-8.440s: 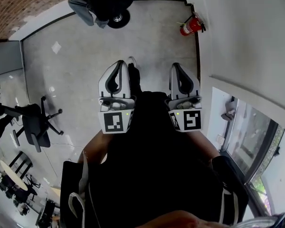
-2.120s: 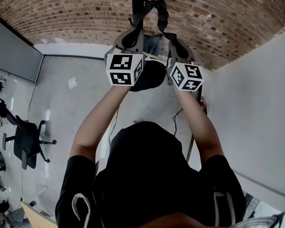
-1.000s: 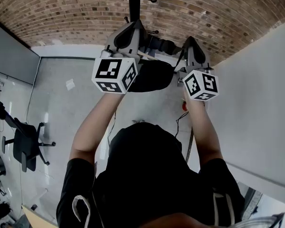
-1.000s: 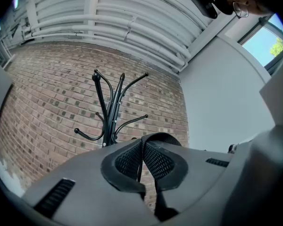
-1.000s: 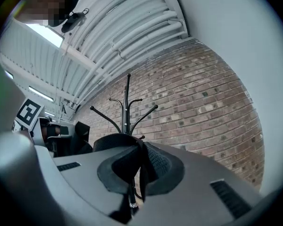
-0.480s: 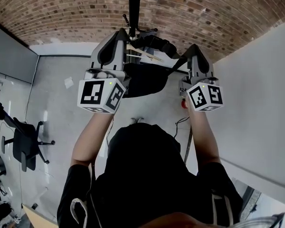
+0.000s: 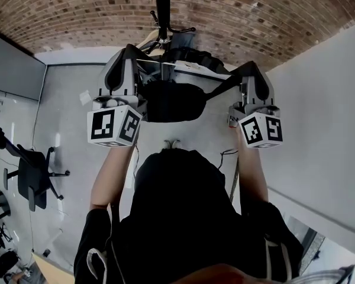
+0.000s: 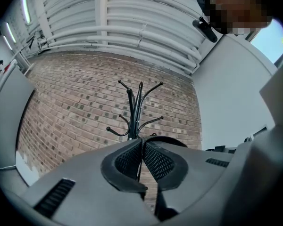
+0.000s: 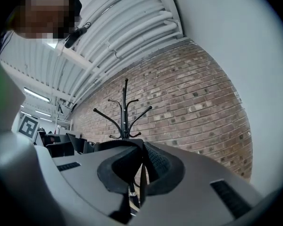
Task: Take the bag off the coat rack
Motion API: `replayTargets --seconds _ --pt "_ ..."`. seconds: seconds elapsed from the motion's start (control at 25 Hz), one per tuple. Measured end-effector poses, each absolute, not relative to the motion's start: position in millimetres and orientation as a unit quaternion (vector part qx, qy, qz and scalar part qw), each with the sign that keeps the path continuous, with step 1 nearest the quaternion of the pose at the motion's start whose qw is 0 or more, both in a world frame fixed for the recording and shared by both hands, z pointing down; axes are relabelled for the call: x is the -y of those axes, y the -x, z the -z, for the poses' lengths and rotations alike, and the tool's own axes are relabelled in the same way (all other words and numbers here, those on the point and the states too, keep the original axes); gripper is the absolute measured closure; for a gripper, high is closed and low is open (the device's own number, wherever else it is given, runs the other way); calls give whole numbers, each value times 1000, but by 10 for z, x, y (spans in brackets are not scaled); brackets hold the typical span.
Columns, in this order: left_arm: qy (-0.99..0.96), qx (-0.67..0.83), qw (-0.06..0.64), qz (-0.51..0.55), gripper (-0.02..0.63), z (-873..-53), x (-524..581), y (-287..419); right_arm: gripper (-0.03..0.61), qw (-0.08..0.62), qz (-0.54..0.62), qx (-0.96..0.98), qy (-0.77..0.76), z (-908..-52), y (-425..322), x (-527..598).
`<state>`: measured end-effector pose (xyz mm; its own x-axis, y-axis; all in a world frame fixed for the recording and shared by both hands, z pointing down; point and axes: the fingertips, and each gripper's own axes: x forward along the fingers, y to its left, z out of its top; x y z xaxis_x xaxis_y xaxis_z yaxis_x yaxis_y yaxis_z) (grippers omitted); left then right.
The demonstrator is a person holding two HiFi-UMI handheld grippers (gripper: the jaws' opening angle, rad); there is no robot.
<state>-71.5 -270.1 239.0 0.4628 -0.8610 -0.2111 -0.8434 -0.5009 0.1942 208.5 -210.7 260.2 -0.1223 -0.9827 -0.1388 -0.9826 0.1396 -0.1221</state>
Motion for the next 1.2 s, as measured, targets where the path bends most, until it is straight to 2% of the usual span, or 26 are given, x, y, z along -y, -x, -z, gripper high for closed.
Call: replayTargets --seconds 0.48,1.2 --pt "-848 518 74 88 591 -2980 2667 950 557 83 23 -732 676 -2882 -2207 1995" --pt "-851 518 47 77 591 -3071 2597 981 557 43 -25 -718 694 -3145 -2095 1648"
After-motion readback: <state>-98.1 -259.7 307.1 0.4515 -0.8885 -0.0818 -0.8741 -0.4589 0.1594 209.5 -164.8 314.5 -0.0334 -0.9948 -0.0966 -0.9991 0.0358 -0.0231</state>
